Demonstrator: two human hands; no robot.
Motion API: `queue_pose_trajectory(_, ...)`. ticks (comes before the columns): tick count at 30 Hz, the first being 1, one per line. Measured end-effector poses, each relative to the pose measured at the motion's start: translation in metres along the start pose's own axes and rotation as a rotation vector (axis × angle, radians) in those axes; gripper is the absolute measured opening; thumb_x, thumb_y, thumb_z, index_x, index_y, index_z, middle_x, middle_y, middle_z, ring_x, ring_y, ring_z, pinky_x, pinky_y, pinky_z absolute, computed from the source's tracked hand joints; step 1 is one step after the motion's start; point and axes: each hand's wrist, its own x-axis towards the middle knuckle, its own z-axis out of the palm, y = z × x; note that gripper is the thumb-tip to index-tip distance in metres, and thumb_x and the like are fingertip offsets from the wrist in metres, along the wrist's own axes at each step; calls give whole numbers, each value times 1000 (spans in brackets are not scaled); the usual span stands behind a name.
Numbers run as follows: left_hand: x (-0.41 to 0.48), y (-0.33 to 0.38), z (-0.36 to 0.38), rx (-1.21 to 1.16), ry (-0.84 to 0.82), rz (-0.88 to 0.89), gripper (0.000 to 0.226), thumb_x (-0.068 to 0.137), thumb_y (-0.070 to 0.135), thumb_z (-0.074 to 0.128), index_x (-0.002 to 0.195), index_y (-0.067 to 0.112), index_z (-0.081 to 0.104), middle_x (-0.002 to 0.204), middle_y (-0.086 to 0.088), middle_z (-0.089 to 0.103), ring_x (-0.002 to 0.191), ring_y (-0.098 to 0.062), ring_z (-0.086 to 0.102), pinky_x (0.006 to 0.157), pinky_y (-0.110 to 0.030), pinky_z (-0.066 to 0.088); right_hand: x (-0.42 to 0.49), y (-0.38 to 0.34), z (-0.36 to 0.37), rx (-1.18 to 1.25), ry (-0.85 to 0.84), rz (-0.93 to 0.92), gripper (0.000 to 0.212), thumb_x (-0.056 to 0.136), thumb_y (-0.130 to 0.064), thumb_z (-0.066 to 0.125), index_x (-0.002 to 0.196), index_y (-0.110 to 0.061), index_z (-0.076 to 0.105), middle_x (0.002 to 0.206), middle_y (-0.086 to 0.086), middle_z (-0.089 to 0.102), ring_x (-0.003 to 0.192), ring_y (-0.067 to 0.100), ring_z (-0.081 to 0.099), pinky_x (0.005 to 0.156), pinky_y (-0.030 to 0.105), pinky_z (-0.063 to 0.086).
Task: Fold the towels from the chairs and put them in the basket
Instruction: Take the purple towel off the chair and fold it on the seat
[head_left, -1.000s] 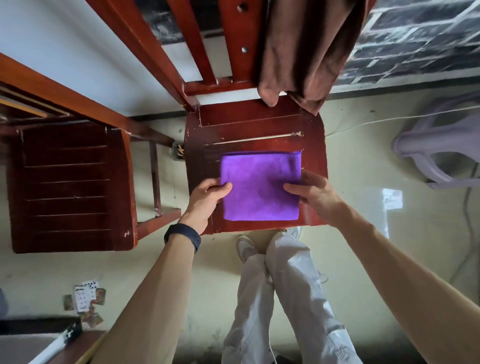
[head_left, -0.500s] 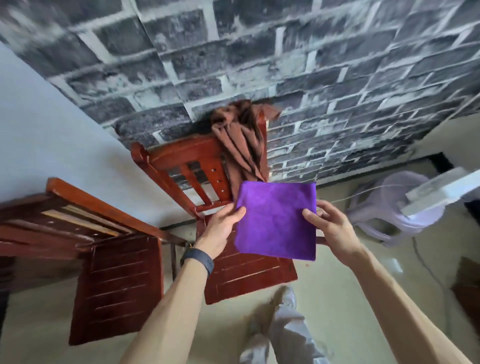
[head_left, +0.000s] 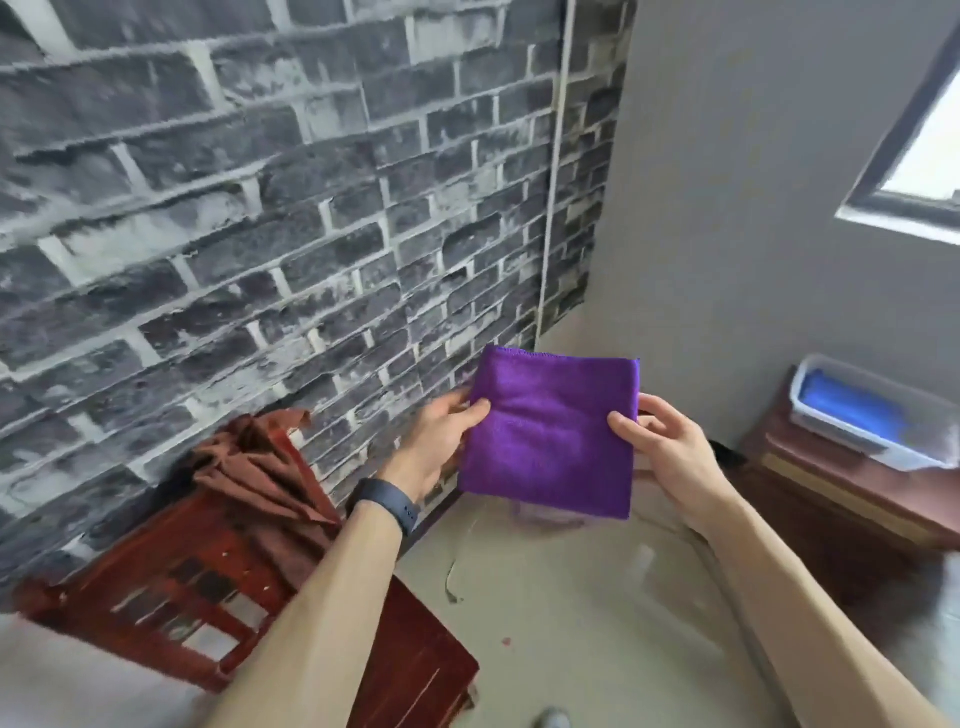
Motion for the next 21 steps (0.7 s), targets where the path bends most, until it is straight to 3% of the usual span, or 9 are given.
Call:
queue_pose_trajectory(3, 16, 21, 63, 47, -111, 39, 11, 99, 18, 58, 103, 24, 66, 92, 5, 73, 80, -11, 70, 67, -28, 55, -12, -17, -55, 15, 121, -52, 20, 92, -20, 71, 112, -24, 72, 90, 6, 70, 86, 23, 71, 65, 39, 60)
queue_pose_trajectory(6, 42, 26, 130, 115, -199, 57, 16, 101, 19, 55, 96, 26, 69, 98, 0, 74, 83, -14, 71, 72, -32, 57, -17, -22, -114, 45, 238, -96, 19, 92, -22, 70, 111, -22, 71, 88, 3, 72, 82, 21, 72, 67, 42, 61)
queue_pose_trajectory(9, 73, 20, 199, 158, -286, 41, 18, 102, 20, 53, 104, 24, 70, 104, -2, 74, 90, -19, 71, 72, -31, 57, -13, -16, -170, 85, 353, -88, 20, 93, -25, 69, 111, -19, 70, 83, 1, 71, 80, 20, 72, 63, 38, 60)
queue_pose_trajectory(14, 135, -12, 309, 231, -415, -53, 16, 102, 16, 53, 100, 22, 68, 85, 9, 72, 64, 1, 67, 56, -19, 53, 14, 14, -270, 175, 498, 5, 17, 91, -24, 71, 107, -18, 71, 84, 5, 72, 76, 18, 71, 59, 35, 58)
queue_pose_trajectory(18, 185, -38, 383, 290, -450, -153, 22, 100, 17, 56, 115, 10, 71, 93, -2, 75, 78, -15, 66, 70, -29, 49, 38, 32, -340, 220, 561, 96, 15, 90, -20, 72, 105, -15, 70, 86, 6, 73, 78, 20, 71, 60, 36, 59)
queue_pose_trajectory(19, 196, -44, 399, 289, -448, -171, 24, 100, 17, 57, 117, 8, 70, 93, -3, 75, 78, -17, 66, 69, -28, 48, 45, 36, -355, 227, 567, 114, 16, 90, -20, 72, 105, -15, 70, 86, 6, 74, 79, 20, 71, 63, 38, 60)
queue_pose_trajectory(21, 214, -57, 426, 319, -442, -202, 20, 100, 16, 56, 112, 10, 71, 80, 3, 73, 62, -10, 62, 52, -19, 44, 57, 44, -381, 236, 589, 161, 17, 89, -22, 73, 105, -16, 70, 88, 7, 74, 80, 21, 71, 66, 39, 60)
